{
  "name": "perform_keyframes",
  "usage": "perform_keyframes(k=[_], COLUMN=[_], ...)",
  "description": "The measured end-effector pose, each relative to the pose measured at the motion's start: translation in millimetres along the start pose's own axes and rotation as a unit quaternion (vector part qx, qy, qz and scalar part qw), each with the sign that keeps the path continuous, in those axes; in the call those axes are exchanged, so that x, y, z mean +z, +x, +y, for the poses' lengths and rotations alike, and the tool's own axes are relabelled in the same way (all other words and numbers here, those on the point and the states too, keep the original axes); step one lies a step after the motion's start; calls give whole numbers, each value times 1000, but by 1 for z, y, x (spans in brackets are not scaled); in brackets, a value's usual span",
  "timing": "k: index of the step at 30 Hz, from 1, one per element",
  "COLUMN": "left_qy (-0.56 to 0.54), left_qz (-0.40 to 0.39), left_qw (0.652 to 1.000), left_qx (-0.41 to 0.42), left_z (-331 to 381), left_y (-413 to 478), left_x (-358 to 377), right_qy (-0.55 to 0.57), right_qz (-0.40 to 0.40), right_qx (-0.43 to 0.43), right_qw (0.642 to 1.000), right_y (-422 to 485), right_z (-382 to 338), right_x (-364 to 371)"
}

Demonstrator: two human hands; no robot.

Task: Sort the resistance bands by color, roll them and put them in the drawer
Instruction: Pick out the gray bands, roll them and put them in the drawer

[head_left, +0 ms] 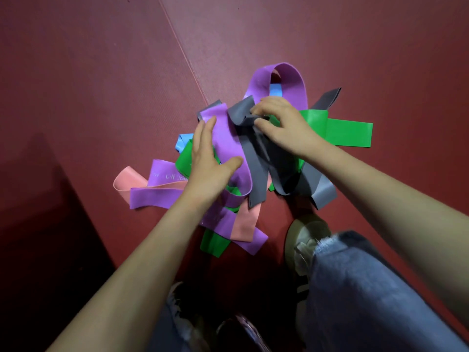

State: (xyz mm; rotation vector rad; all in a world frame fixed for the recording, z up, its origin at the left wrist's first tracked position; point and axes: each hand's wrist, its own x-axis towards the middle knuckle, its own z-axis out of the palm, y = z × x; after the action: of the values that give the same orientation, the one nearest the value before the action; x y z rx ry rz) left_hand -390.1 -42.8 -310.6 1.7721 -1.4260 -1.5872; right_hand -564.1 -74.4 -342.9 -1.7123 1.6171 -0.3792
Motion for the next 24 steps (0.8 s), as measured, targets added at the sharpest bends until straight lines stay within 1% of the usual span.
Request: perform_keyframes(k=[1,3,5,6,7,8,9,10,12,13,14,15,16,17,18,19,20,21,22,23,24], left_qy=[12,24,71,108,114,79,13,-44,-93,-114,-128,-140,-149,-155,-160,-166,-174,-177,-177,-180,-188], left_qz=[-11,-12,-19,-39,-72,-106,-125,-126,-91,-78,-68,-65,-62,-53,-38,-24,-15,-7,0,10,21], left_qw=[1000,999,995,989,986,988,991,991,991,990,989,988,987,986,986,986,985,984,984,984,982], left_qx=[10,31,74,95,99,80,50,24,8,-2,-10,-12,-13,-10,-7,1,6,10,13,14,11], left_z=[3,12,19,19,18,18,21,21,20,19,22,23,27,28,30,31,33,34,35,34,35], left_y=[0,-4,-12,-16,-19,-21,-23,-23,-20,-19,-19,-18,-18,-17,-15,-13,-12,-11,-10,-9,-7], left_x=[-1,0,2,3,3,3,4,4,6,6,6,6,5,4,1,-1,-4,-6,-8,-9,-11], right_qy=[47,170,296,352,407,458,499,533,590,597,587,551,489,398,314,248,213,211,231,280,359], right_qz=[-1,-46,-106,-121,-121,-104,-68,-25,49,61,47,14,-26,-62,-92,-113,-122,-131,-133,-136,-141], right_qx=[2,36,77,86,99,119,148,185,256,276,289,296,288,258,219,191,181,199,210,246,298], right_qw=[999,984,946,924,900,875,851,826,764,751,755,780,823,878,919,943,952,948,941,918,873], right_y=[-7,-22,-39,-46,-54,-60,-64,-68,-70,-71,-71,-72,-72,-70,-69,-67,-67,-67,-66,-65,-67], right_z=[-11,-33,-53,-59,-61,-62,-60,-57,-51,-47,-47,-46,-48,-53,-57,-59,-62,-66,-69,-69,-67], right_x=[-4,-14,-24,-28,-28,-25,-20,-13,2,9,16,22,27,31,35,41,42,42,41,41,41])
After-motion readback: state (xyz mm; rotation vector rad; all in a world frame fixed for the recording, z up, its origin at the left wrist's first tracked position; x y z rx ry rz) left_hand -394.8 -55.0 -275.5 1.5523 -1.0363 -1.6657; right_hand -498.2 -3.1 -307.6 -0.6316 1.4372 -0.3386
